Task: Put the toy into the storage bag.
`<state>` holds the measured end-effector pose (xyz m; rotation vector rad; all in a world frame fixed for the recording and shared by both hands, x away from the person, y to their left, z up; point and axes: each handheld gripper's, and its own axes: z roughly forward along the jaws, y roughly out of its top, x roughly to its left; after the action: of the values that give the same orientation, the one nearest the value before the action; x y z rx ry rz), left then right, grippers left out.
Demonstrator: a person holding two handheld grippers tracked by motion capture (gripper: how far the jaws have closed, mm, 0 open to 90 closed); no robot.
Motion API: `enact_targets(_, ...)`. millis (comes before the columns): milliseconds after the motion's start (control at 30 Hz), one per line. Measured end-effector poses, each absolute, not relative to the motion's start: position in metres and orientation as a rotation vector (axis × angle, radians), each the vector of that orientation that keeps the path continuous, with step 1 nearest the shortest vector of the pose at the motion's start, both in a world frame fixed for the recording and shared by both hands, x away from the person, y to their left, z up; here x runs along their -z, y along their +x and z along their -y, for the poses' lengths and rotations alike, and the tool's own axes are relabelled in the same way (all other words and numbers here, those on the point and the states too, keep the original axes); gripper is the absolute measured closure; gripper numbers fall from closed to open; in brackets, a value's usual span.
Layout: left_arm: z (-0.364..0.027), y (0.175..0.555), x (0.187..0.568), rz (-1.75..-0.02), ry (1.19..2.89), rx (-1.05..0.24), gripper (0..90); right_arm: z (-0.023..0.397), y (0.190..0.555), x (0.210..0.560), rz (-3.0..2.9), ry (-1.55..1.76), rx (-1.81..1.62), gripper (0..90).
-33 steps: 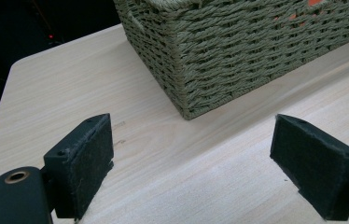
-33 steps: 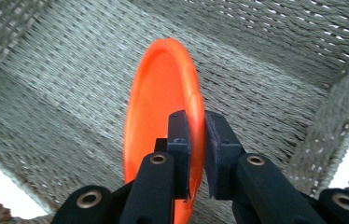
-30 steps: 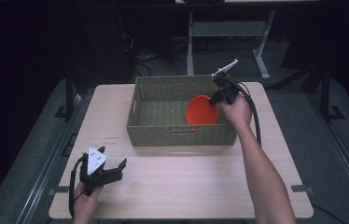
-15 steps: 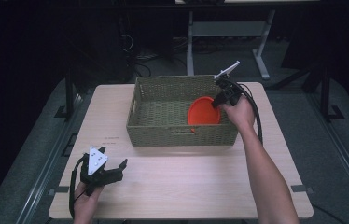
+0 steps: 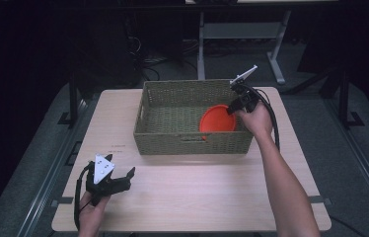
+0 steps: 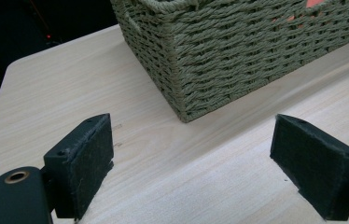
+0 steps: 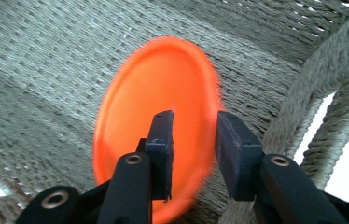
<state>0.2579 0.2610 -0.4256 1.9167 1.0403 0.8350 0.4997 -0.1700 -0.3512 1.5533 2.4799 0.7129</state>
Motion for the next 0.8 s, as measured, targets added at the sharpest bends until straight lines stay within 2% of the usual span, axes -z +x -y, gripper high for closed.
enact_targets(800, -0.259, 0.258, 0.426, -1.034, 1.918, -0.832, 12.8, 0.171, 0.487, 0.340, -2.546, 1.522, -0.888, 63.2)
